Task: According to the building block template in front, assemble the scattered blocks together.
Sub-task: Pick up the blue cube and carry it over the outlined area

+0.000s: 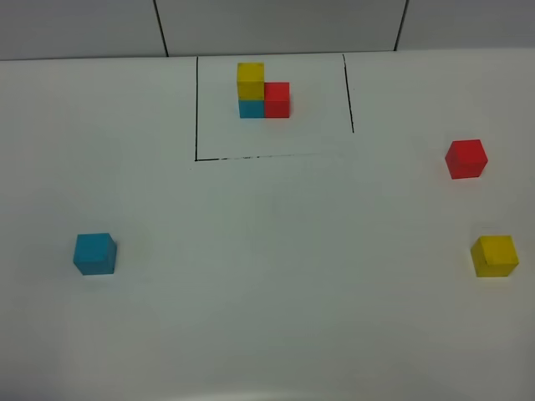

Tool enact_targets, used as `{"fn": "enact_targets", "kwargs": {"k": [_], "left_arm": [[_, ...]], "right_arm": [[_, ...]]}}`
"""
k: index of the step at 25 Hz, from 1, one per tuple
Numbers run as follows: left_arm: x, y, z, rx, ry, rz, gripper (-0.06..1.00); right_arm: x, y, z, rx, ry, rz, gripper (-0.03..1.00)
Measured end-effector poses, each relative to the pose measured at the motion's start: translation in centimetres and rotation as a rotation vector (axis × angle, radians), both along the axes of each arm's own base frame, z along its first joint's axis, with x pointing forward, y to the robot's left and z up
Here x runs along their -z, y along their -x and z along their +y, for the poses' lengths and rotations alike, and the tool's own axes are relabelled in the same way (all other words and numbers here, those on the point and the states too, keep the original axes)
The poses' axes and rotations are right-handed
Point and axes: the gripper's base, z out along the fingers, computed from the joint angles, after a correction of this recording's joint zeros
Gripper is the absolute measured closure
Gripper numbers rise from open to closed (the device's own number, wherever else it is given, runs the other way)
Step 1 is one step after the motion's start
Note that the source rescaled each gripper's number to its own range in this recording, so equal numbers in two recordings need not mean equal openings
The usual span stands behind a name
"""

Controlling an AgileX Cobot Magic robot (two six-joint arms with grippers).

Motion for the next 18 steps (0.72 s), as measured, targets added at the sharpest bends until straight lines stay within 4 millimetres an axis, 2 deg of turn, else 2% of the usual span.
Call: {"fn": "enact_targets", "kwargs": {"k": [18], "left_arm": [[0.0,0.0,0.0,0.0,0.001,0.0,-0.04]], "right_arm": [[0.0,0.0,0.0,0.0,0.0,0.0,0.2]]}}
